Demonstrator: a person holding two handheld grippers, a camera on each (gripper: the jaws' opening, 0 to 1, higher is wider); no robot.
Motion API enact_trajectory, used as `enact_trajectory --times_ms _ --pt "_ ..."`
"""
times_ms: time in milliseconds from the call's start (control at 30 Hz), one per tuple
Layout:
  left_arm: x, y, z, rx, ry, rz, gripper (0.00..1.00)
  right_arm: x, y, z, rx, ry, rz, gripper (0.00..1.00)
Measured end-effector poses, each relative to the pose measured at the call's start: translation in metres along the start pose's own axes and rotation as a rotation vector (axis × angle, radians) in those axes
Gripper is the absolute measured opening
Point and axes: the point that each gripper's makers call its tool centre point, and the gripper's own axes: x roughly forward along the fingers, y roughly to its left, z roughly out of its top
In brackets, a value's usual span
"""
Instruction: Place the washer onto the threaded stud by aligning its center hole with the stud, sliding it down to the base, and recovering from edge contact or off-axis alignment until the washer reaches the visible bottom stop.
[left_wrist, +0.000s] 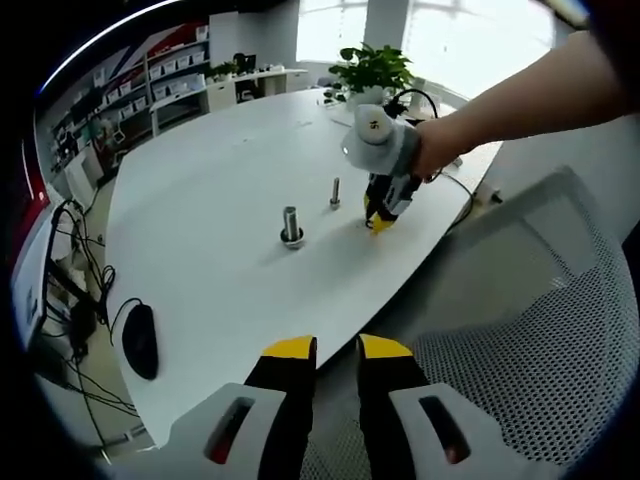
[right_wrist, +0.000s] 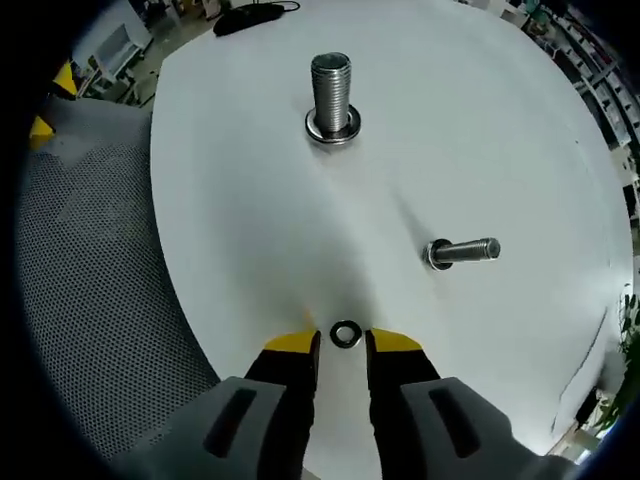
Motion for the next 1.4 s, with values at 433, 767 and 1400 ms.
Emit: enact_trajectory --times_ms 433,767,1400 --pt "-0.0004 0.0015 0.0011 -0.007 -0.003 0.003 0.13 0.0019 -0.0032 -0.0011 -0.072 0.102 -0.032 0.15" --pt "0.0 0.0015 0.0008 -0.006 -0.002 0.001 0.13 0.0017 -0.0015 0.0 -0.103 0.21 -0.114 0.15" --pt "-0.0012 0.0025 0.002 -0.002 -0.012 0.011 0.13 -0.003 -0.0047 -0.0046 0.187 -0.115 -0.08 0.15"
